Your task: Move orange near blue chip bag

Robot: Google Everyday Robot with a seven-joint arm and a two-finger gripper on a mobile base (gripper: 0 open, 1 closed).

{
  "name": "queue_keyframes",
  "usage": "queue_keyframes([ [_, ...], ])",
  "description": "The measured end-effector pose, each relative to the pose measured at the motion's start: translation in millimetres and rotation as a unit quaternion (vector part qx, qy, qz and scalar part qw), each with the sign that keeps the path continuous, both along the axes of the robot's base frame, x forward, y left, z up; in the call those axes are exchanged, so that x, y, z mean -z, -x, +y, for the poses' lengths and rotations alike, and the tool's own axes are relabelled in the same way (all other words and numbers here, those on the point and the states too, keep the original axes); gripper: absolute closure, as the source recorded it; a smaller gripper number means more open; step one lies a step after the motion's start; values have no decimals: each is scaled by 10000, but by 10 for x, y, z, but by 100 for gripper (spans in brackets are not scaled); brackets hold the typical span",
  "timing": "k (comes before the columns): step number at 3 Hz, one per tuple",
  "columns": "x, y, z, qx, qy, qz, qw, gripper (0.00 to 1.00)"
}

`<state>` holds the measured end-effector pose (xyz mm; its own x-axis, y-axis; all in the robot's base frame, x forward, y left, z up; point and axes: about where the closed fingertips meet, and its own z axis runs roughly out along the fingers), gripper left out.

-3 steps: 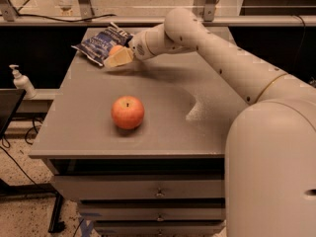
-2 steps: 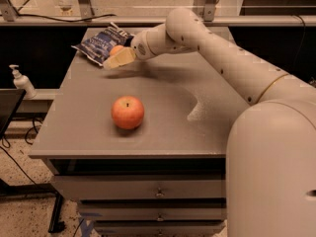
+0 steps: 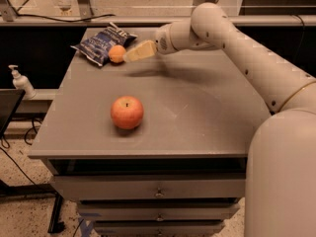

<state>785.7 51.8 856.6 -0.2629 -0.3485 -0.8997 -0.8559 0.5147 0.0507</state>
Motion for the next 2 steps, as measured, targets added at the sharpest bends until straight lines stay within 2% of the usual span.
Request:
queue_keyframes([
  [1,-142,-53,-765,429,-103,-129,9989,0],
  [2,-159,-56,-886,505,-114,-143,9986,0],
])
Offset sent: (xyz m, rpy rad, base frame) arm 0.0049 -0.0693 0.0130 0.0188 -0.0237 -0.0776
